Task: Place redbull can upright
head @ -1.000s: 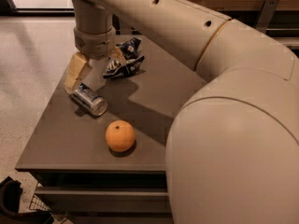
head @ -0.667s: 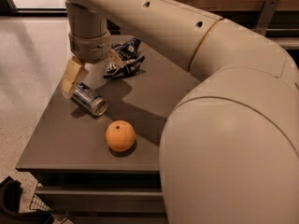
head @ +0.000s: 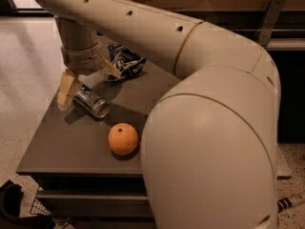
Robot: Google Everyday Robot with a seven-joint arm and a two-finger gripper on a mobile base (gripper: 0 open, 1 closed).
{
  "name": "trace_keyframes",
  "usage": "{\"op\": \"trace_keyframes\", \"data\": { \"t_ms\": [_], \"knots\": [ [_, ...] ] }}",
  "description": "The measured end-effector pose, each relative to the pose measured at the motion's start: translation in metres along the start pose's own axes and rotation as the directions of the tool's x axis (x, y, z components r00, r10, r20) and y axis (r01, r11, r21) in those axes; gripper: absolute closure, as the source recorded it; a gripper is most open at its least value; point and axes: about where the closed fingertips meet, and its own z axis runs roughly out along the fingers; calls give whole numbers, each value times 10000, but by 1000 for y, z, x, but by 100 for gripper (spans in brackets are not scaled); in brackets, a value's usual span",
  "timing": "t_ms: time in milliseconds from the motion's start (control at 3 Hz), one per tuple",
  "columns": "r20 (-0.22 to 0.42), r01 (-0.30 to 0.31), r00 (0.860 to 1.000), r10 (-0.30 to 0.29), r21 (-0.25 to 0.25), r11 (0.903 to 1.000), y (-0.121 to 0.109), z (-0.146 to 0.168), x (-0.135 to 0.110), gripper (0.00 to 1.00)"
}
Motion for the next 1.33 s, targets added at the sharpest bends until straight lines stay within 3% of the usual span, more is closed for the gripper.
{"op": "trace_keyframes", "data": {
  "t_ms": [333, 1333],
  "knots": [
    [-114, -21, 9999, 20, -66, 10000, 3, 7, -2, 0],
    [439, 5, 9990, 2, -140, 9999, 6, 12, -19, 71]
  ]
}}
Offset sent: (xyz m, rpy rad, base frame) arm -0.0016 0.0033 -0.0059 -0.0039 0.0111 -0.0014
